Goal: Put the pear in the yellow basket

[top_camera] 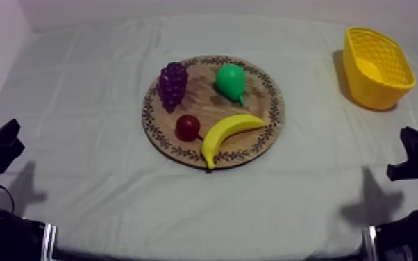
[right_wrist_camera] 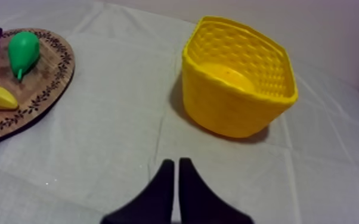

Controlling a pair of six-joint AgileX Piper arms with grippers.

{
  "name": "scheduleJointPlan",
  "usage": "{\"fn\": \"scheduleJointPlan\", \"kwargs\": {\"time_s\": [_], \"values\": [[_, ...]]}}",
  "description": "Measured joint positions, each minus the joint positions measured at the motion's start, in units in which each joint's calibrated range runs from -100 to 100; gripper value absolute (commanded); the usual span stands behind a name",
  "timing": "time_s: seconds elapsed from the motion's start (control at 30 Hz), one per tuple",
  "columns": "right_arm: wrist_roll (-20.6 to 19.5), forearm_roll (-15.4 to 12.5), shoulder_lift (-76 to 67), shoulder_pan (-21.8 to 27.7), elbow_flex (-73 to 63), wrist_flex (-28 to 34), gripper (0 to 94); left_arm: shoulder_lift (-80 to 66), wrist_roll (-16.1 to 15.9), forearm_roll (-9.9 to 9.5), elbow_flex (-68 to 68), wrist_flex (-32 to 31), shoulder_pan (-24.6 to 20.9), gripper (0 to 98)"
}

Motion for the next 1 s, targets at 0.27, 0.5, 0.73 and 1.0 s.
{"fn": "scheduleJointPlan", "kwargs": {"time_s": [0.27, 0.5, 0.73, 1.0], "values": [[0.0, 0.0, 0.0, -0.3, 0.0, 0.0, 0.5, 0.0, 0.0, 0.00, 0.0, 0.0, 0.0, 0.1], [0.1, 0.0, 0.0, -0.3, 0.0, -0.1, 0.5, 0.0, 0.0, 0.00, 0.0, 0.0, 0.0, 0.1], [0.1, 0.0, 0.0, -0.3, 0.0, -0.1, 0.5, 0.0, 0.0, 0.00, 0.0, 0.0, 0.0, 0.1], [0.2, 0.0, 0.0, -0.4, 0.0, -0.1, 0.6, 0.0, 0.0, 0.00, 0.0, 0.0, 0.0, 0.1]]}}
